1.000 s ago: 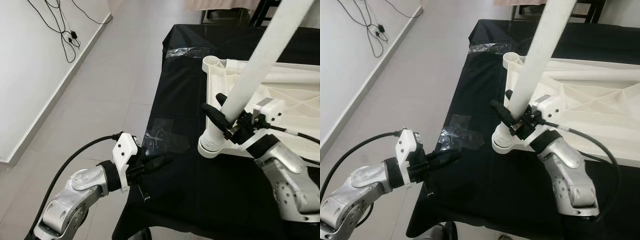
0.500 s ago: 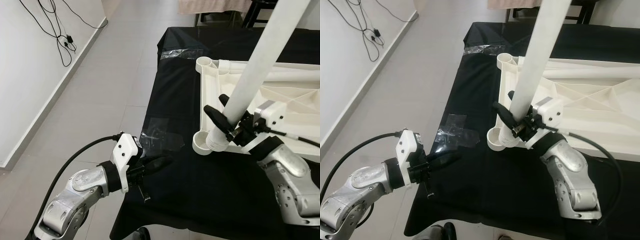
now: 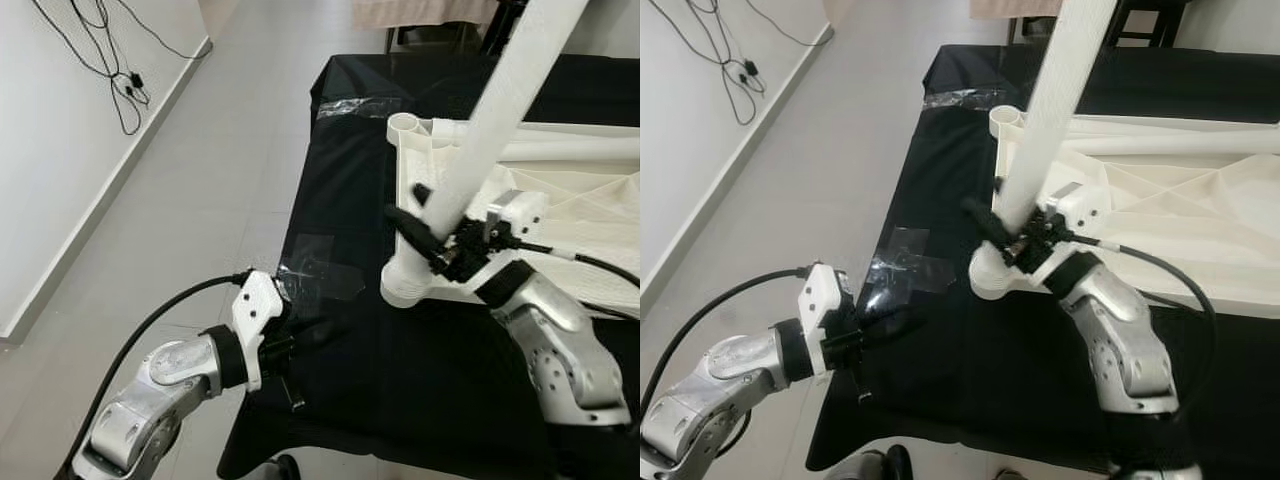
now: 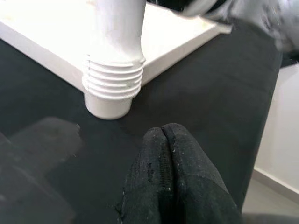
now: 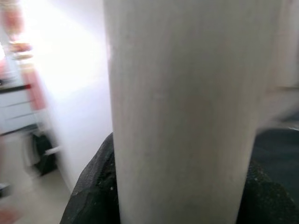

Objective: Building children table

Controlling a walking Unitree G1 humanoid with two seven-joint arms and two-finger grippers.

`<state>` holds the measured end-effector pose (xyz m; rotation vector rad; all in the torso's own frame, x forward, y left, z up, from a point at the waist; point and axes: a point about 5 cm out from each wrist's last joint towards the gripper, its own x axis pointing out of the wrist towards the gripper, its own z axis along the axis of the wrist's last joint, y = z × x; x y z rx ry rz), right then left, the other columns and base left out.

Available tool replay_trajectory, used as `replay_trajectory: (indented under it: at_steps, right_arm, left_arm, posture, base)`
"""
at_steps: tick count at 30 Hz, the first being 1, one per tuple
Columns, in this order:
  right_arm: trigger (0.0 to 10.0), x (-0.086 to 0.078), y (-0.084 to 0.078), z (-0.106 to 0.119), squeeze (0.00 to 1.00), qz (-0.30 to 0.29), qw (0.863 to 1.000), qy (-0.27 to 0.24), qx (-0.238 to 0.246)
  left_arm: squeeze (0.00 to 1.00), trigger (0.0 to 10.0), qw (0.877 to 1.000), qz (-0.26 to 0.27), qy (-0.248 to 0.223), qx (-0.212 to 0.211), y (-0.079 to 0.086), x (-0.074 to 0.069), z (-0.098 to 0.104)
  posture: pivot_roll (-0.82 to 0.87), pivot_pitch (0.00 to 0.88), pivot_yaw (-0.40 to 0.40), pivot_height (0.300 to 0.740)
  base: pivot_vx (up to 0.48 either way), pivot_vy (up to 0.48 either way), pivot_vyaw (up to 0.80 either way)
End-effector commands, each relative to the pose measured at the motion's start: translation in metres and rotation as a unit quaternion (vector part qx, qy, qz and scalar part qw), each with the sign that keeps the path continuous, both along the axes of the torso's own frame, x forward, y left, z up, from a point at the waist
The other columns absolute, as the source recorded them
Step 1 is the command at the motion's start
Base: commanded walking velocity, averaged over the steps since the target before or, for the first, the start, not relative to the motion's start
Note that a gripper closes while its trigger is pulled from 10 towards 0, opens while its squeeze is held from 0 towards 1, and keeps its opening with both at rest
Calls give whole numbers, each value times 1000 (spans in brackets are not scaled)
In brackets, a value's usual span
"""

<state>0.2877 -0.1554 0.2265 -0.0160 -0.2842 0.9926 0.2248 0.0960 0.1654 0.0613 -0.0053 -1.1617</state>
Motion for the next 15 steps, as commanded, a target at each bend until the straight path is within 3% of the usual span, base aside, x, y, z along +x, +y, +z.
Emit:
replay_trajectory:
  at_steps: [1,3,5,9,12,13,14,15]
  right_arm:
    - [10000,0,9,-8,0,67,997,18,-18]
    - [10000,3,9,-10,0,83,996,23,-26]
    - [10000,24,7,-16,0,99,993,40,-50]
    - [10000,41,6,-12,0,99,992,38,-67]
    - [10000,51,4,0,0,91,993,22,-75]
    - [10000,56,0,10,0,88,993,12,-75]
    - [10000,60,-11,34,0,96,994,-7,-56]
    - [10000,60,-11,34,0,96,994,-7,-56]
  left_arm:
    - [0,10000,1000,-8,14,17,0,-4,-11]
    - [0,10000,1000,-9,15,21,-1,-6,-13]
    - [0,10000,999,-15,15,24,-2,-11,-13]
    - [0,10000,999,-17,11,35,-1,-16,-12]
    - [0,10000,999,-15,6,46,2,-20,-12]
    - [0,10000,999,-11,2,51,4,-21,-12]
    - [0,10000,999,-5,0,51,6,-26,-12]
    - [0,10000,999,-5,0,51,6,-26,-12]
  posture:
    - [72,190,66,740]
    - [72,190,66,740]
    - [90,206,60,740]
    - [115,237,57,740]
    - [128,257,55,740]
    - [135,267,53,740]
    - [148,296,48,740]
    - [148,296,48,740]
  base:
    - [0,0,0]
    - [0,0,0]
    - [0,0,0]
    - [0,0,0]
    - [0,0,0]
    - [0,0,0]
    - [0,0,0]
    - [0,0,0]
